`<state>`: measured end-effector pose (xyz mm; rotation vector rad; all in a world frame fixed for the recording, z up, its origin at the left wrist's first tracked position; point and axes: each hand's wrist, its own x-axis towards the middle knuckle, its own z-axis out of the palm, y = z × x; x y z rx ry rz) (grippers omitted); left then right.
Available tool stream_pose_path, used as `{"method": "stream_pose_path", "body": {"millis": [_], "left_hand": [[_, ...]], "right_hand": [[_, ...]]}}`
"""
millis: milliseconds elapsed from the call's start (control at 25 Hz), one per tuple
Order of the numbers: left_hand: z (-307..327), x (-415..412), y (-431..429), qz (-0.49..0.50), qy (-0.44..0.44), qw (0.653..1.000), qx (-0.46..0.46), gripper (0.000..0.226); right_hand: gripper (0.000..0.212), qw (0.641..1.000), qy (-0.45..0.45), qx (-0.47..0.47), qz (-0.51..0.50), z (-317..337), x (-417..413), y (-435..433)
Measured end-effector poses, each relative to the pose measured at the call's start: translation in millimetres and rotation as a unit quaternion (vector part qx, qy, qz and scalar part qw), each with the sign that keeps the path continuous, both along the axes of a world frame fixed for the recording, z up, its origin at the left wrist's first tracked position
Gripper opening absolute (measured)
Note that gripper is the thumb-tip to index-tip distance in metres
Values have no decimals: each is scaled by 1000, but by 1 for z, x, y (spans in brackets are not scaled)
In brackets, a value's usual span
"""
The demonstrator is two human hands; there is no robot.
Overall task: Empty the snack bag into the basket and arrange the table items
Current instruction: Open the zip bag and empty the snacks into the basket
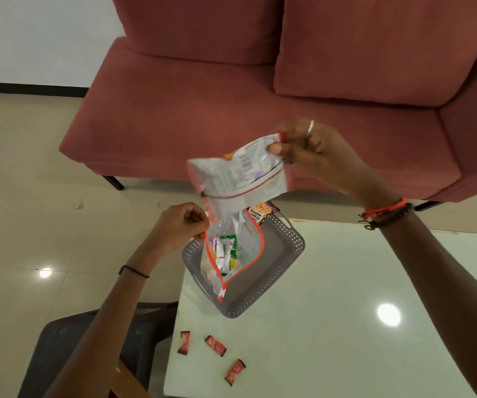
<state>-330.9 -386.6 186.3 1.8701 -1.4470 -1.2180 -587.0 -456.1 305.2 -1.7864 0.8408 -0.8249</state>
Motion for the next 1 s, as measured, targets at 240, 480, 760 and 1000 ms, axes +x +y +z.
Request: {"method": "stream_pose_path", "body": {"millis": [240, 480, 760, 1000], "left_hand": [[2, 16, -5, 70, 36, 996, -43, 9], [-2, 29, -4, 121, 55, 988, -83, 10], [-6, 36, -4, 145, 74, 979, -122, 11], [-7, 34, -2, 148, 67, 980, -117, 12]], "right_hand": [[10, 965, 61, 145, -208, -127, -59, -44], [22, 908, 356, 152, -162, -280, -56, -44], [32, 865, 482, 106, -88, -332, -38, -60], [29, 844, 508, 56, -162, -335, -27, -65]]}}
